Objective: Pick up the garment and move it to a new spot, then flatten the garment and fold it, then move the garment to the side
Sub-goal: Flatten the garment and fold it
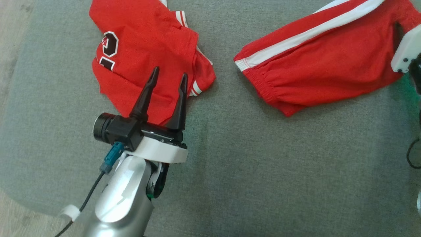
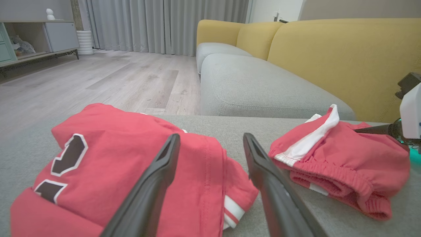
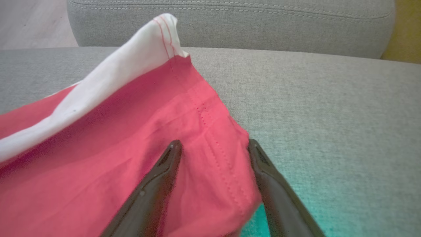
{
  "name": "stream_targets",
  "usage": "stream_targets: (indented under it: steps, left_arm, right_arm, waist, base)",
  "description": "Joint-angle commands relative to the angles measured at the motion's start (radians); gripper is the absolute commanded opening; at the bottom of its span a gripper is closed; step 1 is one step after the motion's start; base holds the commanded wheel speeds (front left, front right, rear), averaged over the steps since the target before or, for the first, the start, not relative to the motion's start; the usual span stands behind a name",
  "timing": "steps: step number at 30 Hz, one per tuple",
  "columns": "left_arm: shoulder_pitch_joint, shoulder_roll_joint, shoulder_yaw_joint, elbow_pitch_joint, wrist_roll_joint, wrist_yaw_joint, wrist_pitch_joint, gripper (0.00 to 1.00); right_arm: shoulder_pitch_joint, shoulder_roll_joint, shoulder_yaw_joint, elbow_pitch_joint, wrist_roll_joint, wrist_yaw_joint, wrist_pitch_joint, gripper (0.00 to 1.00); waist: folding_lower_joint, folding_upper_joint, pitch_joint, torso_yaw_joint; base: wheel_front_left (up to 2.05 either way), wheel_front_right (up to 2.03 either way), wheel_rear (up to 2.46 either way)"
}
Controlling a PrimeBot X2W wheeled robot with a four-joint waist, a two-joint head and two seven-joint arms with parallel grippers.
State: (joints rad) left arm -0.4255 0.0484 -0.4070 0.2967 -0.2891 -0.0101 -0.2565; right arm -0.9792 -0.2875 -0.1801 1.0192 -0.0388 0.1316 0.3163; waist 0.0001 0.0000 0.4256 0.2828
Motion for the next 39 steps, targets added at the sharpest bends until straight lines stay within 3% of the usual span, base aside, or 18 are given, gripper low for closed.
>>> stream_targets:
  steps: [1,2,3,4,12,19,28,33,39]
  left_arm:
    - [-0.024,0.008,0.041,-0.029,0.008,-0.003,-0.005,1.00]
    - [-0.024,0.007,0.045,-0.030,0.009,-0.003,-0.005,1.00]
    - [-0.023,0.006,0.048,-0.031,0.011,-0.003,-0.005,1.00]
    - [-0.023,0.006,0.051,-0.032,0.013,-0.003,-0.005,1.00]
    - [-0.010,0.004,0.073,-0.026,0.032,-0.012,-0.005,1.00]
    - [0.025,0.003,0.096,-0.020,0.044,-0.015,-0.005,1.00]
    - [0.059,0.003,0.117,-0.019,0.058,-0.023,-0.005,1.00]
    - [0.066,0.003,0.123,-0.020,0.059,-0.026,-0.005,1.00]
    - [0.079,0.002,0.132,-0.009,0.063,-0.027,-0.005,1.00]
  right_arm:
    - [0.010,0.013,0.027,0.006,-0.008,-0.001,0.019,1.00]
    - [0.006,0.015,0.034,0.023,-0.003,-0.001,0.026,0.87]
    - [0.001,0.017,0.043,0.037,0.003,-0.001,0.030,0.33]
    - [-0.005,0.019,0.053,0.047,0.010,-0.001,0.031,0.00]
    - [-0.027,-0.037,0.107,0.072,0.073,-0.001,-0.036,0.00]
    - [0.048,-0.110,0.126,0.068,0.111,-0.001,-0.105,0.00]
    - [0.162,-0.196,0.036,0.070,0.128,-0.001,-0.144,0.00]
    - [0.180,-0.179,-0.003,0.060,0.115,-0.001,-0.179,0.00]
    - [0.179,-0.098,0.004,0.018,0.111,-0.001,-0.235,0.00]
  waist:
    - [-0.0001,0.0000,0.001,-0.003]
    - [-0.0001,0.0000,0.002,-0.005]
    - [-0.0001,0.0000,0.003,-0.009]
    - [-0.0001,0.0000,0.004,-0.013]
    - [-0.0001,0.0000,-0.026,-0.060]
    - [-0.0001,0.0000,-0.096,-0.112]
    - [-0.0001,0.0000,-0.148,-0.150]
    - [-0.0001,0.0000,-0.157,-0.152]
    - [-0.0001,0.0000,-0.189,-0.156]
  base:
    - [0.00,0.00,0.00]
    - [0.00,0.00,0.00]
    - [0.00,0.00,0.00]
    - [0.00,0.00,0.00]
    - [0.00,0.00,0.00]
    - [0.00,0.00,0.00]
    - [0.00,0.00,0.00]
    - [0.00,0.00,0.00]
    - [0.00,0.00,0.00]
